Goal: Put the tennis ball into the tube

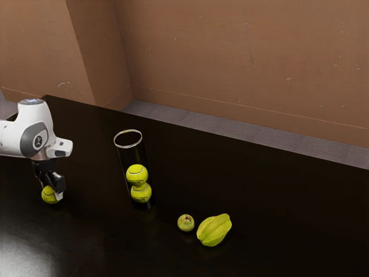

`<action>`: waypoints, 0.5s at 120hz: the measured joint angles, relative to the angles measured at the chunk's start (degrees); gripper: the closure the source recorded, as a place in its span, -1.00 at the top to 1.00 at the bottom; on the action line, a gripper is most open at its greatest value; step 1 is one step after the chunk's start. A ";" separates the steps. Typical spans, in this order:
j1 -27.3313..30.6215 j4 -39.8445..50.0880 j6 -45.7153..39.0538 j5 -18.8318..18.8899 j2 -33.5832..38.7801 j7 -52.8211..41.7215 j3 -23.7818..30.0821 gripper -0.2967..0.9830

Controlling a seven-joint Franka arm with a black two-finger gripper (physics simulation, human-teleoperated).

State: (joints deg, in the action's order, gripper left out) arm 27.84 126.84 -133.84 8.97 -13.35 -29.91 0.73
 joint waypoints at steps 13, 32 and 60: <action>0.02 0.15 -0.21 -0.61 0.12 -0.18 -0.03 0.13; 0.04 0.04 -0.48 -1.13 -1.15 -0.09 -0.04 0.02; 0.50 0.03 4.90 -1.34 13.03 1.05 4.10 -0.31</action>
State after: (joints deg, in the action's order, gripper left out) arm 28.33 126.87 -128.94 7.64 -0.32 -28.87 4.83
